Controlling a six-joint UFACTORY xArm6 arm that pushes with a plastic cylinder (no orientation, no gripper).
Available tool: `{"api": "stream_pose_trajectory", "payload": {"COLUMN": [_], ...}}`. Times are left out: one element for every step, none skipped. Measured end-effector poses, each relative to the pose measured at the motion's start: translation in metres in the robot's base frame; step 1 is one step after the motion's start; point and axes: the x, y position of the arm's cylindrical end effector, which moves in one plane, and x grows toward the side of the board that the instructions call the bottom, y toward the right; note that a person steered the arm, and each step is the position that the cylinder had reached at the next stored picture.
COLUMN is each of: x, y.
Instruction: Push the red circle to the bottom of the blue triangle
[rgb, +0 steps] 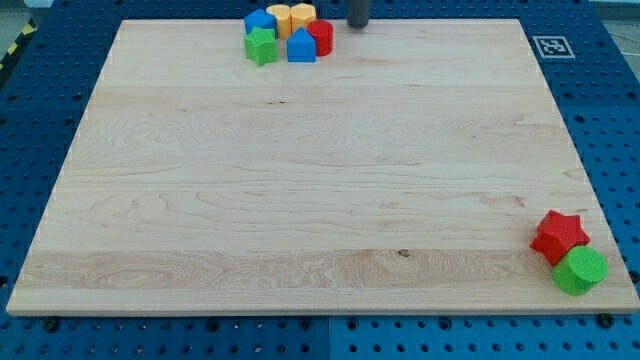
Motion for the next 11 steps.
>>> {"api": "stream_pose_trajectory", "payload": {"x": [0.000,0.000,0.000,0.000,0.013,0.034,0.039,0.042,0.057,0.067,0.083], "y": [-0.023,-0.035,-0.040,-0.040,-0.033,-0.032,-0.032,-0.023,-0.020,-0.020,-0.020]}}
